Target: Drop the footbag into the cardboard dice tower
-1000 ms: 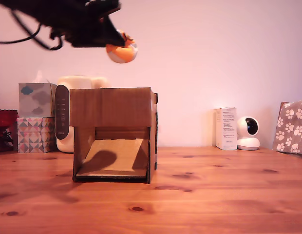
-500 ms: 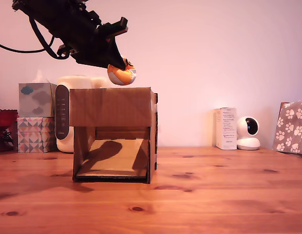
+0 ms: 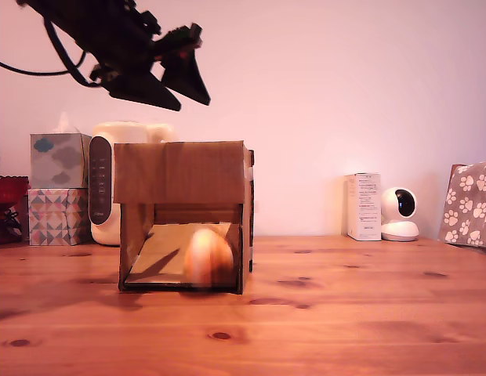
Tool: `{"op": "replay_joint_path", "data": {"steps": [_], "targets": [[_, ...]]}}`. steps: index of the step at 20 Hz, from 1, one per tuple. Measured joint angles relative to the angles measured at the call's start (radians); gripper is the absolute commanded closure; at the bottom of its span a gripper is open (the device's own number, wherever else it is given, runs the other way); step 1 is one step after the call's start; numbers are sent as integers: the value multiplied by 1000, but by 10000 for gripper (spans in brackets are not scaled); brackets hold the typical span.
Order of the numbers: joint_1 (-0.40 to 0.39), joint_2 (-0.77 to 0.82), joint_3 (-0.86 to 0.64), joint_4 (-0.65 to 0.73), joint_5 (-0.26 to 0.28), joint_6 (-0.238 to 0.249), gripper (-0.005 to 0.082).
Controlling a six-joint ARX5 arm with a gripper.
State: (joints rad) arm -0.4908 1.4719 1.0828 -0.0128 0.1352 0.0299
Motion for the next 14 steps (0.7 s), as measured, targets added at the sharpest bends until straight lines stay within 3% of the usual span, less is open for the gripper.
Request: {"op": "replay_joint_path", "data": {"steps": [1, 2, 7, 14], "targets": [[0, -27, 0, -37, 0, 0, 748], [0, -57, 0, -76, 5, 0, 793], [0, -169, 2, -228, 56, 0, 789], [0, -316, -265, -107, 101, -2, 789]]}}
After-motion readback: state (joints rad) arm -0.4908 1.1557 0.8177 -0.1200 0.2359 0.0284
